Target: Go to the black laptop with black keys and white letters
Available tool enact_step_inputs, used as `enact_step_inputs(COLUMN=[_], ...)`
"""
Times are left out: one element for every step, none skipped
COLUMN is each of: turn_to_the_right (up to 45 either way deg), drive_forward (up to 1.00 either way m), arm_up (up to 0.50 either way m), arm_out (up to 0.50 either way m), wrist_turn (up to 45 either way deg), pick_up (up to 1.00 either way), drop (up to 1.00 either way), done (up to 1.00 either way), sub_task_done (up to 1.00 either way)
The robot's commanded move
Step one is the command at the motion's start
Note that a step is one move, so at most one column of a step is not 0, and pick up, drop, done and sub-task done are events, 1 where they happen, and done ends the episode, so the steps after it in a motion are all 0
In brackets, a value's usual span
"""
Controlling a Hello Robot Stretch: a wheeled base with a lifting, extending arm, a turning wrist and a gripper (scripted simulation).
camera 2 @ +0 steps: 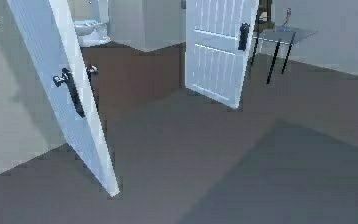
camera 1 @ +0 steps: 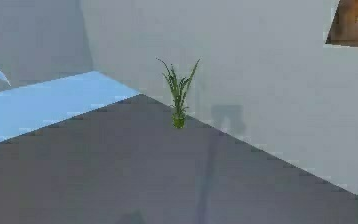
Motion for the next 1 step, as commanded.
enact_step_inputs(turn_to_the_right=[42.0], drive_forward=[0.0], arm_up=[0.0], arm_out=[0.0], wrist_turn=[0.0], pick_up=[0.0], drop=[0.0], done=[0.0], sub_task_done=[0.0])
